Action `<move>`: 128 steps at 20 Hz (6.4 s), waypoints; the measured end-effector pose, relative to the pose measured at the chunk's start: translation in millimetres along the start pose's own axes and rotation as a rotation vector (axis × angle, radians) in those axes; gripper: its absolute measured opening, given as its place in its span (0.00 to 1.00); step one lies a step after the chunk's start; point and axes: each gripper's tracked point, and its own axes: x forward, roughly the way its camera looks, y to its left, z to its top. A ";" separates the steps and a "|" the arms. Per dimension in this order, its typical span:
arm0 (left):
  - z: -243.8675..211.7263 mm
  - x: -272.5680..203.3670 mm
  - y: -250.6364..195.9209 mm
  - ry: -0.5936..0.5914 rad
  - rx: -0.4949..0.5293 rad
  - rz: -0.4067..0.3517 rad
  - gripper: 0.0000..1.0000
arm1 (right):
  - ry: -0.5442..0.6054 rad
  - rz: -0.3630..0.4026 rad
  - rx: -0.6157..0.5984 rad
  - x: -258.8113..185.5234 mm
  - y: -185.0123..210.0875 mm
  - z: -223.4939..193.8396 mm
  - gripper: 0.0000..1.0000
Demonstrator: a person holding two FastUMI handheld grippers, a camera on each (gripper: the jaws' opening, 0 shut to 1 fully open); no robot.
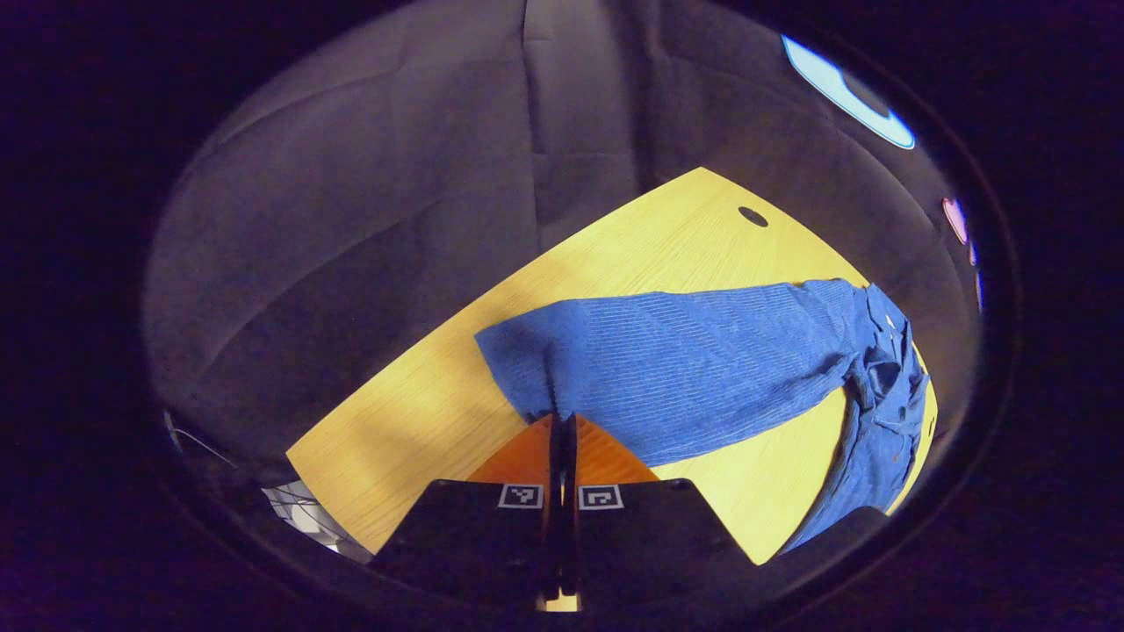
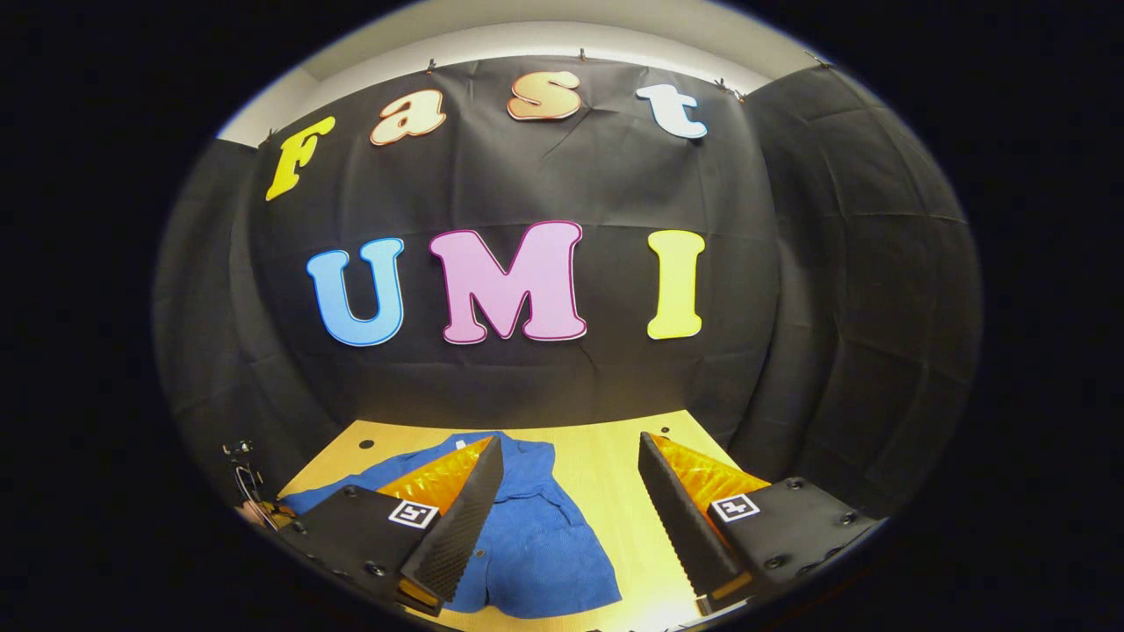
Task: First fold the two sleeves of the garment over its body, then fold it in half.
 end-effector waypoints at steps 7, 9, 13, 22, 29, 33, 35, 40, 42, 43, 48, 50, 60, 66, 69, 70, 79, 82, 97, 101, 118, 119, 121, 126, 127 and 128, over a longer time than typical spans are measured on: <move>53.0 -69.3 -88.6 -0.188 0.078 -0.144 0.00 | 0.035 -0.017 0.045 32.8 -25.1 -18.8 0.96; 65.5 -99.8 -143.1 -0.236 0.138 -0.216 0.00 | 0.046 -0.014 0.062 38.7 -30.0 -25.8 0.96; 69.1 -148.7 -273.6 -0.317 0.280 -0.412 0.00 | 0.087 -0.019 0.078 48.7 -50.3 -45.1 0.97; -48.9 -171.1 -550.7 -0.192 0.544 -0.702 0.00 | 0.180 -0.130 0.162 32.7 -139.2 -90.0 0.97; -112.1 -185.4 -651.9 -0.146 0.562 -0.809 0.67 | 0.236 -0.232 0.242 -0.2 -190.6 -125.0 0.97; -119.9 -219.2 -617.0 -0.259 0.642 -0.835 0.85 | 0.279 -0.187 0.199 10.9 -172.3 -158.1 0.97; -120.4 -239.9 -575.0 -0.317 0.672 -0.834 0.85 | 0.320 -0.155 0.155 17.1 -154.5 -175.7 0.97; -120.1 -263.5 -439.2 -0.345 0.630 -0.751 0.84 | 0.405 -0.055 0.098 24.8 -106.0 -218.8 0.97; -126.1 -259.4 -383.9 -0.329 0.627 -0.687 0.85 | 0.458 -0.020 0.094 29.7 -87.6 -239.0 0.97; -131.8 -251.4 -353.3 -0.312 0.632 -0.648 0.84 | 0.488 -0.005 0.098 32.0 -75.4 -250.6 0.97; -175.9 -199.1 -214.3 -0.157 0.653 -0.417 0.85 | 0.665 -0.035 0.026 36.0 -65.0 -315.8 0.98; -193.5 -178.2 -175.0 -0.082 0.633 -0.336 0.85 | 0.714 -0.035 0.009 35.9 -61.5 -335.7 0.99; -244.8 -123.3 -153.1 0.109 0.613 -0.268 0.85 | 0.933 -0.033 0.028 22.7 -55.7 -406.2 0.99; -243.5 -123.7 -170.0 0.105 0.640 -0.265 0.82 | 0.944 -0.006 -0.095 23.0 -57.5 -410.2 0.99; -248.6 -118.7 -179.9 0.116 0.626 -0.272 0.67 | 0.961 -0.022 -0.076 27.4 -60.1 -409.3 0.93; -251.1 -120.6 -182.5 0.120 0.618 -0.271 0.55 | 0.958 -0.022 -0.058 31.2 -58.6 -410.6 0.73; -257.2 -128.8 -206.8 0.169 0.597 -0.370 0.00 | 0.975 0.073 0.075 37.8 -34.3 -410.9 0.01; -243.3 -139.3 -212.3 0.147 0.546 -0.381 0.00 | 0.945 0.100 0.086 38.5 -19.9 -391.9 0.02; -81.0 -184.6 -327.8 -0.063 0.387 -0.546 0.00 | 0.651 0.327 0.073 170.3 58.6 -220.1 0.01; -12.1 -175.3 -371.3 -0.139 0.353 -0.573 0.00 | 0.566 0.349 0.082 236.9 70.6 -176.7 0.01; 193.6 38.4 -507.9 -0.503 0.377 -0.446 0.00 | 0.398 0.177 0.110 534.4 80.0 -207.5 0.00; 191.1 51.2 -509.0 -0.500 0.386 -0.416 0.00 | 0.418 0.156 0.103 539.6 74.4 -220.6 0.00; 183.0 65.9 -508.3 -0.483 0.382 -0.380 0.01 | 0.460 0.149 0.090 541.6 75.7 -244.7 0.02; 167.2 62.3 -493.8 -0.414 0.353 -0.334 0.85 | 0.429 0.141 -0.008 522.8 59.5 -239.3 0.87; 165.3 55.7 -485.1 -0.409 0.354 -0.301 0.84 | 0.403 0.142 -0.005 513.7 60.2 -229.8 0.97; 162.5 45.4 -479.8 -0.414 0.356 -0.289 0.87 | 0.370 0.140 0.000 501.9 58.6 -218.9 0.96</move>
